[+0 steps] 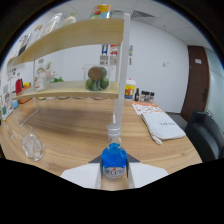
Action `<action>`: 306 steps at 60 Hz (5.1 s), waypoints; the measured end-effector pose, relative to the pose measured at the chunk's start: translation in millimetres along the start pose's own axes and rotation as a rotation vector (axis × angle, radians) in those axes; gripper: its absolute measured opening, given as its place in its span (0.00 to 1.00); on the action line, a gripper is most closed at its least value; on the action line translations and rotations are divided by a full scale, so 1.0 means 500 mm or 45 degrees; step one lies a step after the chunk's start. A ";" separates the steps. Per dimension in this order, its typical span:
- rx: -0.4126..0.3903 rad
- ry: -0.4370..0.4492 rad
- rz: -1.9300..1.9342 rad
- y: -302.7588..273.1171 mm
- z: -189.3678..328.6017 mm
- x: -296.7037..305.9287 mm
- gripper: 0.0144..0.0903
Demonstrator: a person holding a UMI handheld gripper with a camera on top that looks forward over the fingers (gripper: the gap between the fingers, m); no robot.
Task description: Make me a cup of Mount Fuji.
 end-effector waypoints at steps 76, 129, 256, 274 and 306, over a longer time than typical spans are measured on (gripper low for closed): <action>-0.031 0.121 0.243 -0.177 -0.198 -0.175 0.93; 0.318 -0.089 0.173 -0.736 -0.203 -0.608 0.93; 0.104 -0.544 2.057 -0.211 -0.066 -0.686 0.33; 0.099 -0.666 2.463 -0.226 -0.066 -0.667 0.33; 0.228 -0.429 1.338 -0.280 -0.121 -0.679 0.33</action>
